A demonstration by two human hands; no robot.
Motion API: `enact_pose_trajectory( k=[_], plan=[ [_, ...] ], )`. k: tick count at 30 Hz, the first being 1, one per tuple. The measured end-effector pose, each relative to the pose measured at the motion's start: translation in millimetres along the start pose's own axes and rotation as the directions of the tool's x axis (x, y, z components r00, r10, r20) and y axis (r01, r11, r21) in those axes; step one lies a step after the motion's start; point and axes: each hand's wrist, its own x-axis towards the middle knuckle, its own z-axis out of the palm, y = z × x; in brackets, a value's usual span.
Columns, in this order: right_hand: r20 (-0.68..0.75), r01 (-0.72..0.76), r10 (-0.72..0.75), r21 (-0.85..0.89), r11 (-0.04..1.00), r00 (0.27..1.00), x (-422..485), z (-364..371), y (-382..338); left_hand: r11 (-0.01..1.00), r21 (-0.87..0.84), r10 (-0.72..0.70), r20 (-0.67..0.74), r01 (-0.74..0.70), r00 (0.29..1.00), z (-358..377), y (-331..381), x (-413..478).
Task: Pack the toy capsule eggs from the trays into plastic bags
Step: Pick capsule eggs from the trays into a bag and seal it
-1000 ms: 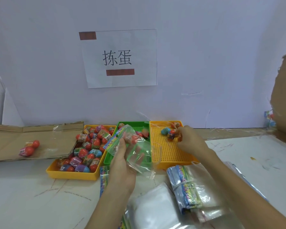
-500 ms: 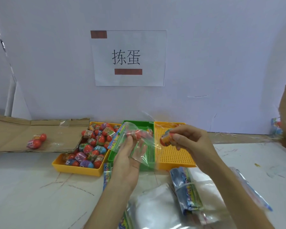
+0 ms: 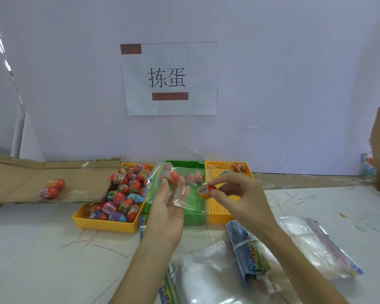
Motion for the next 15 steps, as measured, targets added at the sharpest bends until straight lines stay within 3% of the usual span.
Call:
enact_pose_trajectory(
  k=[7,15],
  plan=[
    [0.003,-0.045,0.045,0.101,0.994,0.999,-5,16,6,0.998,0.056,-0.010,0.073,0.006,0.997,-1,-4,0],
    [-0.143,-0.062,0.087,0.170,0.984,0.986,-7,23,7,0.984,0.170,-0.081,0.158,0.054,0.984,-2,-13,-2]
  ],
)
